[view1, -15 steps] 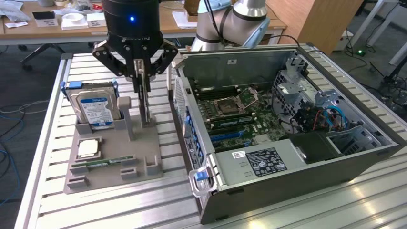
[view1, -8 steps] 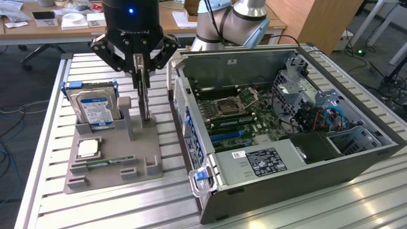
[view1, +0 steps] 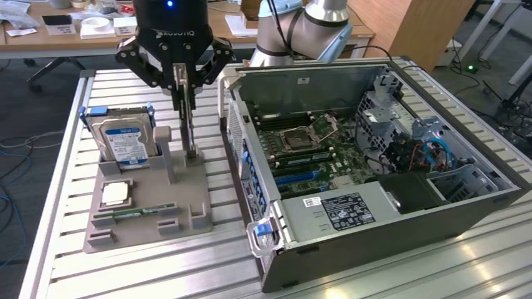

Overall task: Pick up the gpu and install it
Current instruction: 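Pick up the gpu and move the gpu toward the slot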

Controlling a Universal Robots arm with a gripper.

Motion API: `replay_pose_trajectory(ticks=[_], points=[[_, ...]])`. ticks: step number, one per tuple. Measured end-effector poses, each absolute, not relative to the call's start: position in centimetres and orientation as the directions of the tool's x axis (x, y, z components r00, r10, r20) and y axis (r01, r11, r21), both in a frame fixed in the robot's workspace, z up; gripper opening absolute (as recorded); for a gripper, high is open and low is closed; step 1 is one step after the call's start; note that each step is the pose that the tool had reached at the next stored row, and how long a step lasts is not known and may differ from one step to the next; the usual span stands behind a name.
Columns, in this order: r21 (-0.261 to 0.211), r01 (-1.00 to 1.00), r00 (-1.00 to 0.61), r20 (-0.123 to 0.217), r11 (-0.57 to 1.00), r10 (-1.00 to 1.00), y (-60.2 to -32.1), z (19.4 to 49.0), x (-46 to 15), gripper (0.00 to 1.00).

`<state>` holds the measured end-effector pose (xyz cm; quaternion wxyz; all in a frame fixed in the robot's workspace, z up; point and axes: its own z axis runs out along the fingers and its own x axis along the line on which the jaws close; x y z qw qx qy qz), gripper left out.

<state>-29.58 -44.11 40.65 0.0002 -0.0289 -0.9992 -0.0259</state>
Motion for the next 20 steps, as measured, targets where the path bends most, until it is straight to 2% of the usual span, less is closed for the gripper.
replay_pose_trajectory(ticks=[20], points=[[0.052, 0.058, -0.998, 0.002, 0.997, 0.058, -44.1, 40.7, -28.2, 0.26]])
